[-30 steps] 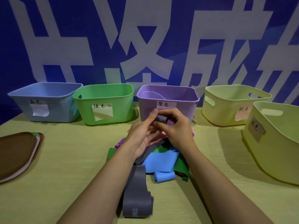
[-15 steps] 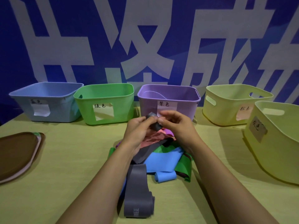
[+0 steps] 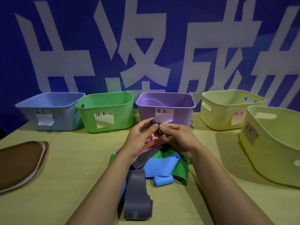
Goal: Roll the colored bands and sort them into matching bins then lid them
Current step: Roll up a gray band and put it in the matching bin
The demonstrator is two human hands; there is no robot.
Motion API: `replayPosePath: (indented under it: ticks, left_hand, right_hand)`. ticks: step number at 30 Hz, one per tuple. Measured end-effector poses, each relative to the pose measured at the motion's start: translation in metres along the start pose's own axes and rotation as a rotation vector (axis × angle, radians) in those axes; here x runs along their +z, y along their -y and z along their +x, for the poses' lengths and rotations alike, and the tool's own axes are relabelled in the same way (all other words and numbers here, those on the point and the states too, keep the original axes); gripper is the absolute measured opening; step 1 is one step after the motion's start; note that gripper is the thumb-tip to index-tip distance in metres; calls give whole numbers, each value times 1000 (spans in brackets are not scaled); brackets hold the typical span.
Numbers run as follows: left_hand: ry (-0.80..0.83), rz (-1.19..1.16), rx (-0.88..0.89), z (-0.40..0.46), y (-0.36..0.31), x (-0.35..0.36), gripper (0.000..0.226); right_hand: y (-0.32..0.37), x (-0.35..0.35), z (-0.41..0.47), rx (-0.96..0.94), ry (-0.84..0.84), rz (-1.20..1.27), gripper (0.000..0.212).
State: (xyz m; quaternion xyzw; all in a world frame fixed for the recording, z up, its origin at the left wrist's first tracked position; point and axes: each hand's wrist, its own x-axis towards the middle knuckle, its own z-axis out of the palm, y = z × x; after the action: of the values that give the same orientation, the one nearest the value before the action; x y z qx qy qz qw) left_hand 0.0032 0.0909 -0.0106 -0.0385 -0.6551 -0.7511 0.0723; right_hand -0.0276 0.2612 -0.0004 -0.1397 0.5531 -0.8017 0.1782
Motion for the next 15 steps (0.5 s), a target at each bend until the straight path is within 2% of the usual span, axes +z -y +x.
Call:
replayPosePath:
  ticks: [5,8,10,15]
  left_hand:
    - [-113,298,129,2,-16,17,26]
    - [-115,447,207,-4,-27,37,45]
    - [-117,556,260,-10,-34,55,54]
    - [-16,566,272,-27,-53,115,45]
  right_hand:
    - [22,-3,-9,-268,-170,-263,24]
    - [49,-9,-33,-386,-224,-529,24]
    - [71,-19,-52,-426,-280,-747,24]
    - [143,-57,-109,-421,-439,-1072,34]
